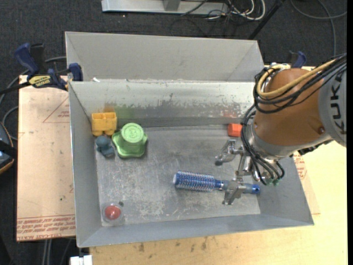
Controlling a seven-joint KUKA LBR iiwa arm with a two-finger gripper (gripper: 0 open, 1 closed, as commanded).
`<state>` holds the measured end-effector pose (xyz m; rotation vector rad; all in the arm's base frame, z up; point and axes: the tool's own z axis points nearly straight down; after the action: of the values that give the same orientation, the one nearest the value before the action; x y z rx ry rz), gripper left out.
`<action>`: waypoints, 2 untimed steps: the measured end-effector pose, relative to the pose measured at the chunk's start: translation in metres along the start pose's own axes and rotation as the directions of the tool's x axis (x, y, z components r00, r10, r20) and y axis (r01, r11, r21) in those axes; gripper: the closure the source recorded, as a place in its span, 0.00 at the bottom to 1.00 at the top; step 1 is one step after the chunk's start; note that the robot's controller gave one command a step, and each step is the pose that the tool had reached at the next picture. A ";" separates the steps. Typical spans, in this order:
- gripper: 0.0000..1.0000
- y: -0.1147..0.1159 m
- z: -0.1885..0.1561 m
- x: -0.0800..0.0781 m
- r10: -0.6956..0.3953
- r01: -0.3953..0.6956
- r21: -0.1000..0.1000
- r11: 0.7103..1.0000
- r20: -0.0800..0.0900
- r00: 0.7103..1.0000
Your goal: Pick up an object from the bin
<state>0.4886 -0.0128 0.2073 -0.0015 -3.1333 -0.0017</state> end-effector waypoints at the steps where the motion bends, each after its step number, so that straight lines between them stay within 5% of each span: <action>1: 0.00 -0.014 0.132 -0.041 -0.524 0.524 0.006 0.852 0.011 0.852; 2: 1.00 -0.015 0.129 -0.042 -0.524 0.524 0.010 0.852 0.012 0.852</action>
Offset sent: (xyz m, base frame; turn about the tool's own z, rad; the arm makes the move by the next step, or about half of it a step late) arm 0.0374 -0.0152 -0.1354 -0.5549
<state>0.5297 -0.0278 0.0775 0.8561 -3.0296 0.0040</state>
